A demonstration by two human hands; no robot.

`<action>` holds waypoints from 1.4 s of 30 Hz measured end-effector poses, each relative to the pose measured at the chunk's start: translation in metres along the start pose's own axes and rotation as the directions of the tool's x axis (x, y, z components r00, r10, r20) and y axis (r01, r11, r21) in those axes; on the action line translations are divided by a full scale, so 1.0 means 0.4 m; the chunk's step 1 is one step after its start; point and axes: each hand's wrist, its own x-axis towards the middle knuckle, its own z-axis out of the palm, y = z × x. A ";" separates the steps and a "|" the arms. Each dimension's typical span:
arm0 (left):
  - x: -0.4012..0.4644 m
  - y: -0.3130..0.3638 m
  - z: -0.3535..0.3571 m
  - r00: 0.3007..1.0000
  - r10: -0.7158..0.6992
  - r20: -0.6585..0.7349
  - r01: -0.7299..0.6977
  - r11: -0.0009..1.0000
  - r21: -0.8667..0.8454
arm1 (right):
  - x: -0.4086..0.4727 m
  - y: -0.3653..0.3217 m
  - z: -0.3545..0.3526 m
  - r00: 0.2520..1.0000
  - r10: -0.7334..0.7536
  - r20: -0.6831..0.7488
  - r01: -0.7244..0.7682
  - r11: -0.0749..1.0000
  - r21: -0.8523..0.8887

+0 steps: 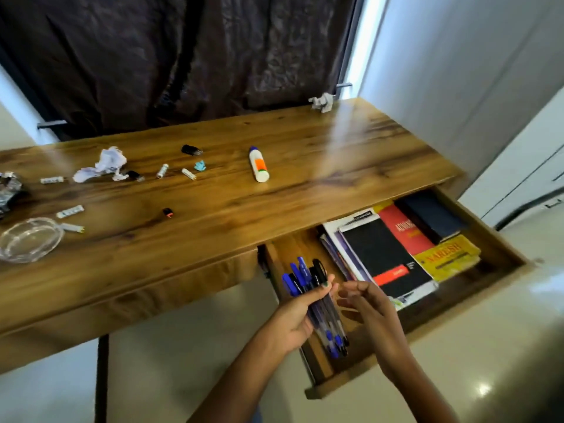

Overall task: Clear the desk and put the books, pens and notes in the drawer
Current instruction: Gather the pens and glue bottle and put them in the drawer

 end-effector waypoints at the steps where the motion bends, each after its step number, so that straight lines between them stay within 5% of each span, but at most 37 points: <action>1: 0.008 -0.019 0.009 1.000 -0.015 0.000 0.015 1.000 0.006 | 0.003 0.004 -0.025 1.000 0.010 -0.007 -0.010 1.000 0.008; 9: 0.101 -0.069 0.055 0.991 -0.050 -0.123 0.060 0.995 0.076 | 0.112 0.028 -0.119 0.992 0.063 0.114 -0.056 0.997 -0.059; 16: 0.232 -0.067 0.022 0.966 -0.042 -0.257 0.078 0.988 0.132 | 0.268 0.089 -0.097 0.933 0.250 0.259 -0.229 0.967 -0.110; 24: 0.316 -0.102 -0.032 0.888 -0.029 -0.459 0.122 0.977 0.175 | 0.373 0.192 -0.051 0.879 0.373 0.299 -0.286 0.911 -0.295; 33: 0.309 -0.190 -0.033 0.786 0.089 -0.612 0.171 0.920 0.354 | 0.393 0.230 -0.073 0.801 0.398 0.447 -0.021 0.765 -0.643; 37: 0.285 -0.208 -0.027 0.798 0.229 -0.558 0.133 0.835 0.533 | 0.391 0.229 -0.080 0.739 0.381 0.555 0.148 0.713 -0.686; 42: 0.272 -0.233 -0.007 0.707 0.380 -0.596 0.217 0.686 0.695 | 0.403 0.214 -0.070 0.692 0.322 0.646 0.270 0.715 -0.645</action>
